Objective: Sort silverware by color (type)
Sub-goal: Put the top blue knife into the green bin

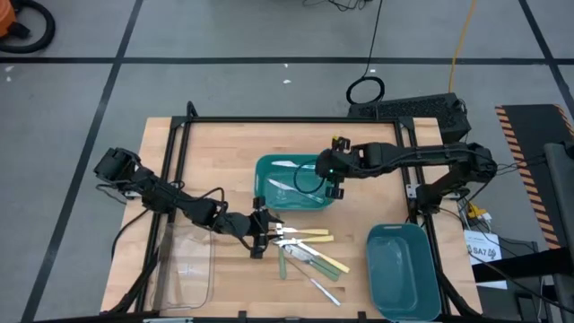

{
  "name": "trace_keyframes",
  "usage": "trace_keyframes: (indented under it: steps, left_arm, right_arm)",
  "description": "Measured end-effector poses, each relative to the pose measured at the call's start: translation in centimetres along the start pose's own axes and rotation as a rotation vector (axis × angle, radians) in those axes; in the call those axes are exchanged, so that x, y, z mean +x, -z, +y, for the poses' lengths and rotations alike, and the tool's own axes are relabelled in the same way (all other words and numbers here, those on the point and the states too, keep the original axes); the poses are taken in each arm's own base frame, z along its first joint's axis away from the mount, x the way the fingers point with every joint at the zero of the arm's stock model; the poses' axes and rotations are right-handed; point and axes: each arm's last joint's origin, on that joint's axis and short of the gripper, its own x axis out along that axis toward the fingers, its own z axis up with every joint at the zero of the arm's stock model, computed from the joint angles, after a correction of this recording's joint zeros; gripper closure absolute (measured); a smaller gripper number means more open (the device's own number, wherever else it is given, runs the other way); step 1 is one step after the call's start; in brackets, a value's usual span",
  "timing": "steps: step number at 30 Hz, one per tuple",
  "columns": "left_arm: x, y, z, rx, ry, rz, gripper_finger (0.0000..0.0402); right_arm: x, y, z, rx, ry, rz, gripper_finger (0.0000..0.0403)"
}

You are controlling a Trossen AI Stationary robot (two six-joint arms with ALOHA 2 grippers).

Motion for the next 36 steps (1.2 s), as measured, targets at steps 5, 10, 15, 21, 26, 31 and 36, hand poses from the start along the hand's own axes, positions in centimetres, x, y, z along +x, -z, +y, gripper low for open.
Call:
trace_keyframes:
  steps: [5,10,15,21,26,31,36]
  left_arm:
    - [0.0,0.0,0.0,-0.063,0.001,0.002,0.0218]
    - [-0.1,0.0,-0.2,-0.136,0.007,0.002,0.0218]
    - [-0.3,0.1,-0.9,-0.172,0.027,0.002,0.0218]
    - [-0.4,0.4,-1.8,-0.204,0.044,0.008,0.0218]
    - [0.0,1.0,-2.4,-0.23,0.033,0.025,0.0218]
    - [0.4,1.4,-2.6,-0.249,0.014,0.024,0.0218]
    - [0.4,1.3,-2.6,-0.267,0.002,0.016,0.0218]
  right_arm:
    - [0.3,-0.1,-0.2,0.0,-0.014,0.0,0.0348]
    - [1.5,-0.2,0.2,-0.026,-0.036,0.035,0.0348]
    - [2.3,-0.3,0.5,-0.064,-0.063,0.059,0.0348]
    - [2.9,-0.3,0.6,-0.083,-0.068,0.077,0.0348]
    - [3.9,-0.4,0.9,-0.102,-0.095,0.096,0.0348]
    - [4.9,-0.7,1.2,-0.101,-0.093,0.096,0.0348]
    - [6.0,-0.7,1.6,-0.109,-0.096,0.121,0.0348]
